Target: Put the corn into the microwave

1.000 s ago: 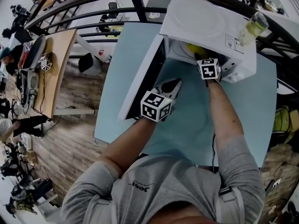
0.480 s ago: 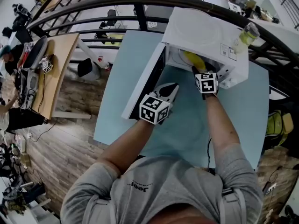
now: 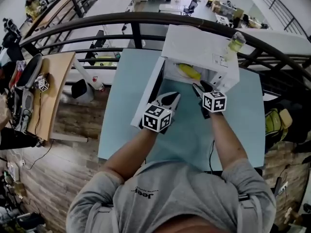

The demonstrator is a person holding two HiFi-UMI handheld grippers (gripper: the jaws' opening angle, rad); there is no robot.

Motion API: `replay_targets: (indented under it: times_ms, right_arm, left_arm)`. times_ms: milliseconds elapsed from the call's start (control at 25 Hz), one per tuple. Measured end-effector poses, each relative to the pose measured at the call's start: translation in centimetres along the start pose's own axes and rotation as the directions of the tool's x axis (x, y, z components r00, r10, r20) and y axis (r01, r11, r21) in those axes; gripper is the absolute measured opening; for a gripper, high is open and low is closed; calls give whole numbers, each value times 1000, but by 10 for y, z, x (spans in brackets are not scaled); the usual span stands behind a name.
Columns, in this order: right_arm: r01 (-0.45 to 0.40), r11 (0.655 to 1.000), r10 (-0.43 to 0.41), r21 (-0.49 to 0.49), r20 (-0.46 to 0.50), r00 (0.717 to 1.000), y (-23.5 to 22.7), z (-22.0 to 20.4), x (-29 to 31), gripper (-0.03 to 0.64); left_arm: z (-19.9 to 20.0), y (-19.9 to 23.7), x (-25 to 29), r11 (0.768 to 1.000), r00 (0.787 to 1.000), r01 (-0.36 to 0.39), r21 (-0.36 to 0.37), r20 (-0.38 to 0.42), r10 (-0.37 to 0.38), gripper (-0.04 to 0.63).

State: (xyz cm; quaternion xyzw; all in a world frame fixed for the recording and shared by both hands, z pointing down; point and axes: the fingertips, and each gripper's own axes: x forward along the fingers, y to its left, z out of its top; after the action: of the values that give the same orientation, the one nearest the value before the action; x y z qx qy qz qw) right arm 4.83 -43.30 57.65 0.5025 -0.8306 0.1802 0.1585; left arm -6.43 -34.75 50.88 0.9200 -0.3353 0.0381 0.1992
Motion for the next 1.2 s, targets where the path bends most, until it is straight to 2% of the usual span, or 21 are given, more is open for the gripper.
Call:
replay_targets:
  times_ms: [240, 400, 640, 960, 1080, 1200]
  right_arm:
    - [-89, 993, 82, 81, 85, 993, 30, 14, -67, 64]
    - [-140, 979, 119, 148, 144, 982, 39, 15, -112, 23]
    - [-167, 972, 144, 163, 149, 978, 29, 3, -167, 18]
    - [-292, 947, 272, 132, 146, 951, 21, -21, -244, 18]
    - [-319, 946, 310, 57, 128, 942, 14, -25, -273, 18]
    - [-335, 942, 335, -26, 114, 935, 6, -26, -300, 18]
  left_arm:
    - [1, -35, -19, 988, 989, 149, 41, -15, -149, 18]
    - [-2, -47, -36, 984, 984, 173, 51, -38, -172, 18]
    - [3, -59, -53, 995, 996, 86, 59, -25, -85, 18]
    - [13, -102, -66, 999, 1000, -24, 44, 12, 24, 18]
    - [19, -123, -70, 997, 998, -53, 52, 32, 51, 20]
    - [20, -140, -74, 995, 995, -92, 30, 50, 90, 18]
